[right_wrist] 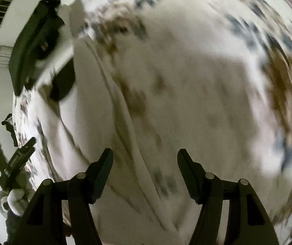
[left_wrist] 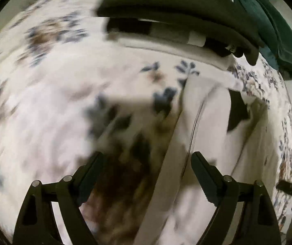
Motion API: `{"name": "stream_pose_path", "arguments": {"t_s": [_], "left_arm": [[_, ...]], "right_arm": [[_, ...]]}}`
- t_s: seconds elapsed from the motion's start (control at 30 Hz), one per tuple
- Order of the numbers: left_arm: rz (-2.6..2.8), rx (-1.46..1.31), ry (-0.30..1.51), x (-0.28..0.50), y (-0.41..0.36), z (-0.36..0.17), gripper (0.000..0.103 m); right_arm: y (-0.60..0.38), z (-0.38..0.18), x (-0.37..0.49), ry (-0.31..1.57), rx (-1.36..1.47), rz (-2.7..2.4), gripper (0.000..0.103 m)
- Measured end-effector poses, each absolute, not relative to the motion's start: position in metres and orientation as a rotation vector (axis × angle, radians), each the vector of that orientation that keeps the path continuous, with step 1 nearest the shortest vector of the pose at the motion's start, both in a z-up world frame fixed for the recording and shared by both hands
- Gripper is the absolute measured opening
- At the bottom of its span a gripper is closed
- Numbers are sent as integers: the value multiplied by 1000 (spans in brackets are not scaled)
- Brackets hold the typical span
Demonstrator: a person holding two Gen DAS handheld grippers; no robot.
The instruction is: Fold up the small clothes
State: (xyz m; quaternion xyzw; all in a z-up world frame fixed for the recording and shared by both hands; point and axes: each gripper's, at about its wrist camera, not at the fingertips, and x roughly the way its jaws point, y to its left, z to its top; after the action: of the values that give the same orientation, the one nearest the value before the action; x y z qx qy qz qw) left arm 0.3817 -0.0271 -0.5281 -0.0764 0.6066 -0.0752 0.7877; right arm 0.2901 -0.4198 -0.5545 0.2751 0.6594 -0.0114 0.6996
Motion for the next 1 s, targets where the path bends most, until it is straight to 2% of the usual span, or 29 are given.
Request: {"name": "stream_pose_path", "arguments": {"t_s": [0.13, 0.17, 0.2, 0.23, 0.43, 0.47, 0.5, 0.57, 0.63, 0.8, 0.83, 0.87, 0.9, 0.93, 0.97, 1.0], "left_arm": [[-246, -137, 1318, 423, -57, -548, 84], [-264, -121, 1312, 428, -63, -551, 60], [-272, -98, 1313, 432, -68, -554, 18], [-288, -105, 1327, 435, -70, -558, 8], [-273, -141, 1255, 435, -42, -552, 5], [-250, -141, 1248, 434, -34, -551, 2], [-219, -152, 1245, 436, -24, -552, 2], [-167, -215, 1254, 442, 1, -555, 2], [-145, -274, 1272, 446, 18, -558, 2], [-175, -325, 1267, 436, 31, -532, 4], [-187, -328, 1260, 430, 33, -525, 5], [-198, -333, 1250, 421, 35, -518, 12], [-204, -349, 1248, 408, 34, -511, 30], [-215, -375, 1254, 397, 37, -507, 41], [-236, -413, 1264, 379, 40, -502, 58], [-250, -432, 1274, 362, 44, -498, 61]], "right_arm": [[-421, -565, 362, 1466, 669, 3, 67], [-421, -570, 377, 1467, 688, 9, 67], [-421, -576, 382, 1468, 702, 14, 67], [-421, -582, 394, 1468, 723, 21, 67], [-412, -605, 430, 1481, 801, 61, 67], [-410, -607, 434, 1480, 808, 68, 67], [-409, -609, 436, 1476, 816, 78, 66], [-404, -614, 441, 1477, 824, 103, 57], [-399, -617, 443, 1492, 788, 89, 27], [-401, -601, 436, 1516, 740, 31, 27], [-401, -595, 426, 1537, 773, 63, 33], [-401, -587, 411, 1560, 803, 102, 40], [-401, -580, 395, 1577, 815, 123, 53], [-401, -574, 380, 1596, 815, 133, 56], [-399, -570, 363, 1624, 807, 140, 56], [-397, -567, 342, 1664, 794, 144, 56]]}}
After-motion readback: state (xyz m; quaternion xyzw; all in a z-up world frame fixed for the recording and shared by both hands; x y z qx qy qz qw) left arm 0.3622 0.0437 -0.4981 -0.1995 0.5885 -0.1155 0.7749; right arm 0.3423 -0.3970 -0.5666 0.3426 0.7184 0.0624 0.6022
